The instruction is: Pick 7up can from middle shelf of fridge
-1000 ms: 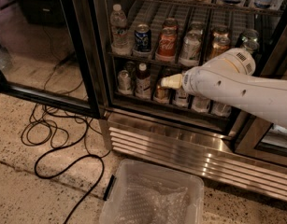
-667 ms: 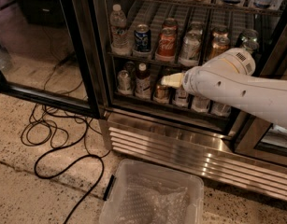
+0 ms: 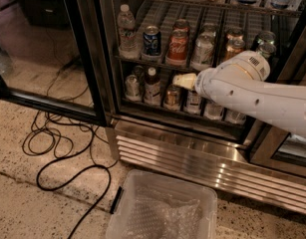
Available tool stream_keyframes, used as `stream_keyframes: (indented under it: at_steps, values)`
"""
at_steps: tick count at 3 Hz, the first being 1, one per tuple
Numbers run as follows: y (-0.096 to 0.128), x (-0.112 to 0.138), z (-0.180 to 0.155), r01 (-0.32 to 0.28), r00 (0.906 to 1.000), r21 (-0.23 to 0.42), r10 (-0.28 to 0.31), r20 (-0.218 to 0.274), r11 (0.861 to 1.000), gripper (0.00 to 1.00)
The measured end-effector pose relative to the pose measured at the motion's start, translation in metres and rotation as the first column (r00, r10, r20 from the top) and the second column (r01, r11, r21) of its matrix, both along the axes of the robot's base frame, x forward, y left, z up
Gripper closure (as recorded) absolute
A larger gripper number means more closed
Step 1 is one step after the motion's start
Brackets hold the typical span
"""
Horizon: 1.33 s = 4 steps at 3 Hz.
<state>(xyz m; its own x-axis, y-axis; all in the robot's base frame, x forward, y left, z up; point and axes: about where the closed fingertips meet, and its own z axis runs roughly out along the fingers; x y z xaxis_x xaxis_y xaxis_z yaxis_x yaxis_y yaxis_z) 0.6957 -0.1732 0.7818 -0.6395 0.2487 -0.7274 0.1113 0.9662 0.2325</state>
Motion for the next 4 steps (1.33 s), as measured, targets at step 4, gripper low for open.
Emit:
stream_keyframes:
  at_steps: [4]
  values:
    - [-0.003, 0.045, 0.059, -0.051, 0.9632, -0.294, 0.125, 0.238, 0.954, 0.25]
